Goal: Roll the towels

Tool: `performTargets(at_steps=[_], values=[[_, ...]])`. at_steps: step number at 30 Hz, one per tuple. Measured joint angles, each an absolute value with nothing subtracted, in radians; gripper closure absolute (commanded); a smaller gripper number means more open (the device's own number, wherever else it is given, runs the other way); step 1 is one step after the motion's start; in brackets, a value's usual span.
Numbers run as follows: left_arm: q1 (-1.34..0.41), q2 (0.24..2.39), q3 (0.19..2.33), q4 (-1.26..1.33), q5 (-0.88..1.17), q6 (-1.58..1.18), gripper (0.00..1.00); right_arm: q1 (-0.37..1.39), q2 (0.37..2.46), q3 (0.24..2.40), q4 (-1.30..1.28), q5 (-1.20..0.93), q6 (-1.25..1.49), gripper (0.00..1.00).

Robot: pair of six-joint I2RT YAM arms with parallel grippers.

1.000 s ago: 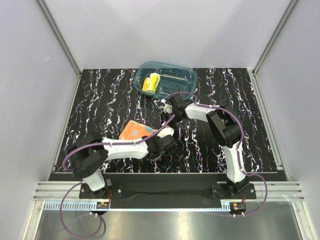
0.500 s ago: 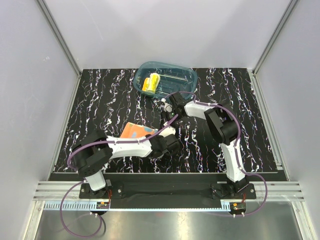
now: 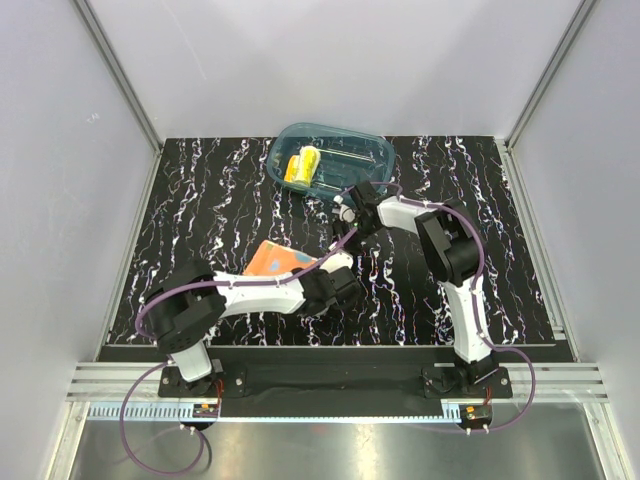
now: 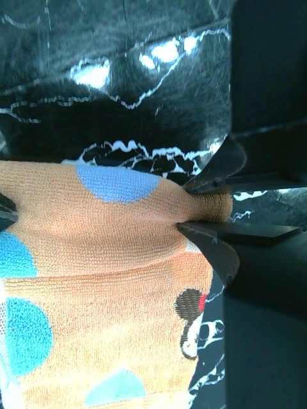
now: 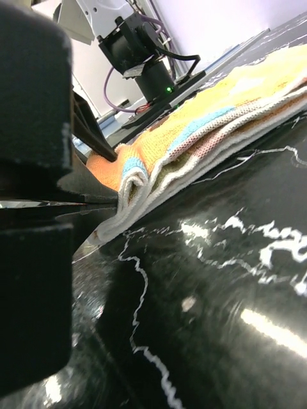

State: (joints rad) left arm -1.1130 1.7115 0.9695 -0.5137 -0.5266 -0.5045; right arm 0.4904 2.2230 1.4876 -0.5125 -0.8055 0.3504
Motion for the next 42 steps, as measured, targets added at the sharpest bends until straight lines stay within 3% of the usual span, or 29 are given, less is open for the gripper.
performTargets(at_steps=[5,18,26,37,42], values=[[-1.111,1.696,0.974,-0.486,-0.468,-0.506,0.8,0.469,2.22,1.479,-0.53,-0.807,0.351,1.0],[-1.07,1.652,0.973,-0.438,-0.215,-0.564,0.83,0.319,2.099,1.381,-0.602,-0.611,0.37,0.86],[-1.006,1.597,0.944,-0.382,-0.059,-0.646,0.85,0.316,1.973,1.363,-0.667,-0.504,0.376,0.74],[-0.89,1.425,0.704,-0.151,0.182,-0.796,0.88,0.316,1.895,1.323,-0.713,-0.458,0.375,0.72],[-0.819,1.367,0.562,0.032,0.284,-0.906,0.96,0.316,1.878,1.312,-0.734,-0.452,0.375,0.71]])
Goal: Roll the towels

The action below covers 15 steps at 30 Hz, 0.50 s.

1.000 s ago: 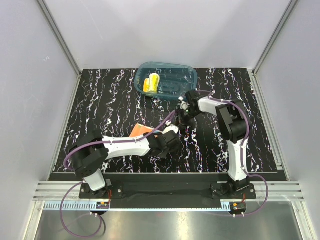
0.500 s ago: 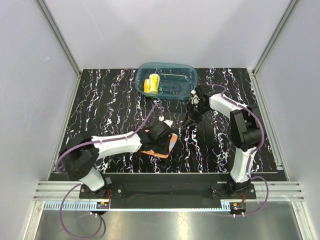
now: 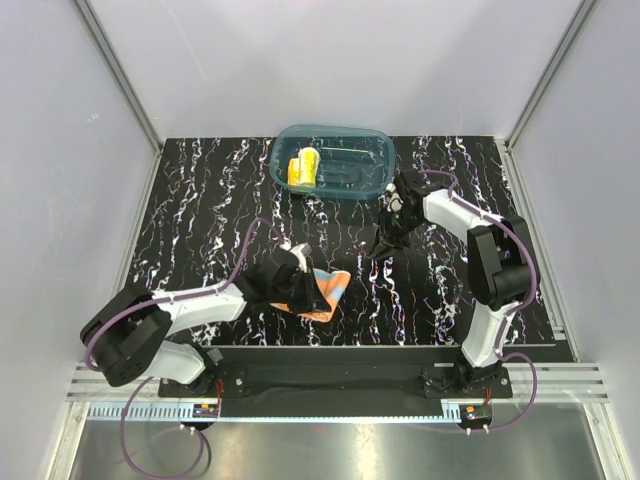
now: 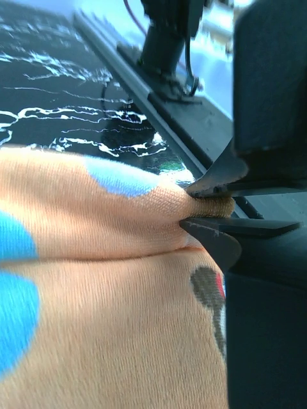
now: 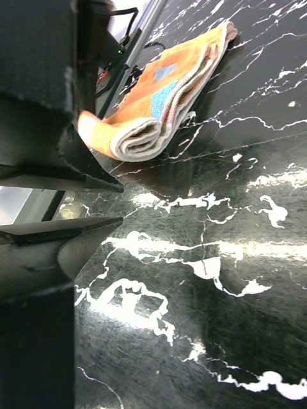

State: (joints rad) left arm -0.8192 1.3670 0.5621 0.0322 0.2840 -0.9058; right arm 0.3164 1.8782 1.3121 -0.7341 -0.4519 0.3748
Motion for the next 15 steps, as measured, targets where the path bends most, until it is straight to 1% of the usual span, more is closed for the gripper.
performTargets(at_steps=[6,15], values=[[-0.736,1.351,0.402,0.224,0.374,-1.048,1.0,0.316,1.826,1.28,-0.735,-0.451,0.374,0.67],[-0.647,1.259,0.263,0.44,0.434,-1.246,1.0,0.316,1.767,1.218,-0.734,-0.457,0.374,0.65]])
